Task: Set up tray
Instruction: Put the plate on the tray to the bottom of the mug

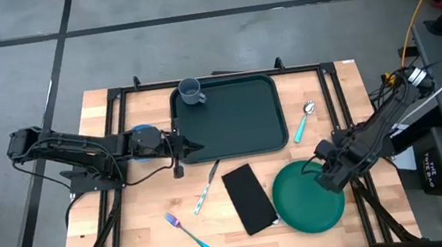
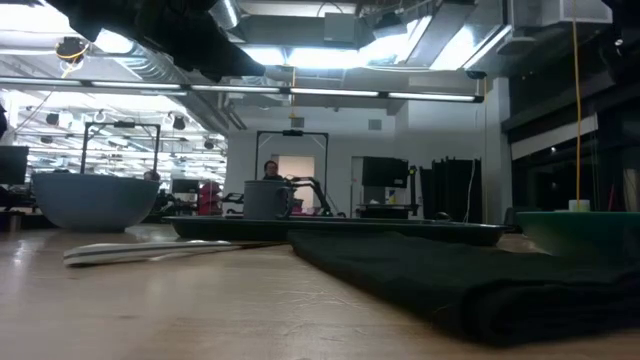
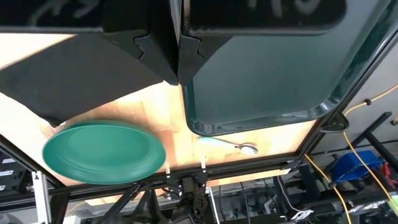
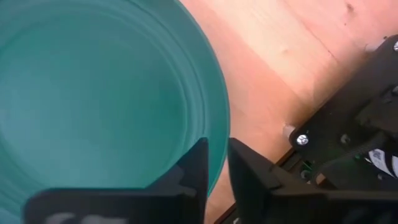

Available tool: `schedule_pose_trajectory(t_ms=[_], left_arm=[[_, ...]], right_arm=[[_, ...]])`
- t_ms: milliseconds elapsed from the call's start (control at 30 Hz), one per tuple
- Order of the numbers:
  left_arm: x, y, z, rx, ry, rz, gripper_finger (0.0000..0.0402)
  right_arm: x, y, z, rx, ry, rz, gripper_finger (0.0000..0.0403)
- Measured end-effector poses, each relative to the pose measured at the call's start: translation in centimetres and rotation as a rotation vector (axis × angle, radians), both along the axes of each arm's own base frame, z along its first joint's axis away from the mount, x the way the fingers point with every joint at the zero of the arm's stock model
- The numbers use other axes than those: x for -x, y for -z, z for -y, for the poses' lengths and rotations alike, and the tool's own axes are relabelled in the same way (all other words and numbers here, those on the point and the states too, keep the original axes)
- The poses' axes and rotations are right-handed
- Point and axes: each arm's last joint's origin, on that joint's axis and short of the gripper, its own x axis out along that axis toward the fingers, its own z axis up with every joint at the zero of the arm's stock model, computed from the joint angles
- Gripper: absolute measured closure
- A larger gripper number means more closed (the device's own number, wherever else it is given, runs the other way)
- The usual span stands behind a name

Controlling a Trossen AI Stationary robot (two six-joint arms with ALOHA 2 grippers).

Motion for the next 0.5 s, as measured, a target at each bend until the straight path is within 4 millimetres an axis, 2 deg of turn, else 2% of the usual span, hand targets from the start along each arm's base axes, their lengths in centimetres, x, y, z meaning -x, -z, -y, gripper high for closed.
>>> schedule_pose_trajectory(t_ms=[267,500], left_arm=[[0.00,0.00,-0.01,0.000,0.000,0.000,0.0399],[0.00,0.00,-0.01,0.008,-0.003,0.001,0.0397]], right_arm=[[-0.18,0.11,-0.05,0.021,0.001,0.020,0.0234],[-0.31,0.07,0.15,0.082,0.022,0.075,0.0206]])
